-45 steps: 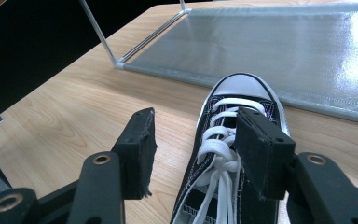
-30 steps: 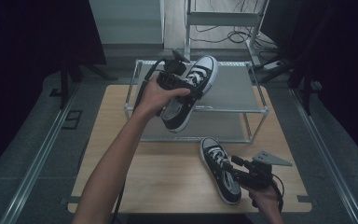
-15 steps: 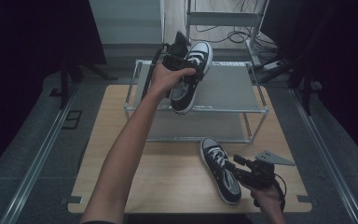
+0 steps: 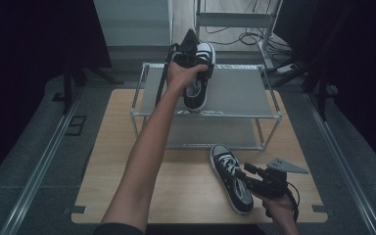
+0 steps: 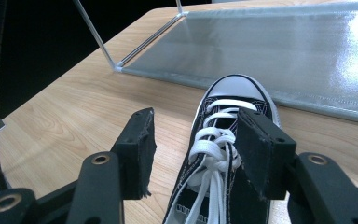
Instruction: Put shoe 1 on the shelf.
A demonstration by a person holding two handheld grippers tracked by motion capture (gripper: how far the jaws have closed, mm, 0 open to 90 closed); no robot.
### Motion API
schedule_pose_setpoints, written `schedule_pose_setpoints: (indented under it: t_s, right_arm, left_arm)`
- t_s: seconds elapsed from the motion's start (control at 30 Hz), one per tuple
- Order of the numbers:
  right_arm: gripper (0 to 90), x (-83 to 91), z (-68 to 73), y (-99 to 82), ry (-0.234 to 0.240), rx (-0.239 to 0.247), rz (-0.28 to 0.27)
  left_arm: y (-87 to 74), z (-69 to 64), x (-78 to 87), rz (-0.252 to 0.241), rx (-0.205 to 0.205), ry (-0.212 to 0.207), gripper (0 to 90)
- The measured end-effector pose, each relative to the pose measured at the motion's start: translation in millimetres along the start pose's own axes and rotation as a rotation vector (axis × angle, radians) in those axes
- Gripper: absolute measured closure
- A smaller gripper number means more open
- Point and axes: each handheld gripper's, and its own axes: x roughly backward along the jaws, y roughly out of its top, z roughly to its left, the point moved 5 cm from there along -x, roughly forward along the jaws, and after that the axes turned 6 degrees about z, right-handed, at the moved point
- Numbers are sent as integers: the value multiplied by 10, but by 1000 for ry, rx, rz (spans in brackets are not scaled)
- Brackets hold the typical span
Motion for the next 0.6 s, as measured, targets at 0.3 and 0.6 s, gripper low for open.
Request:
schedule_pose_setpoints:
  t_s: [0.3, 0.6]
  right_arm:
    - [470, -46, 31, -19, 8, 8, 14]
    - [469, -53, 21, -22, 4, 6, 15]
  left_arm:
    - [100, 138, -127, 11, 107, 48, 110]
    - [109, 215, -247, 29, 139, 47, 108]
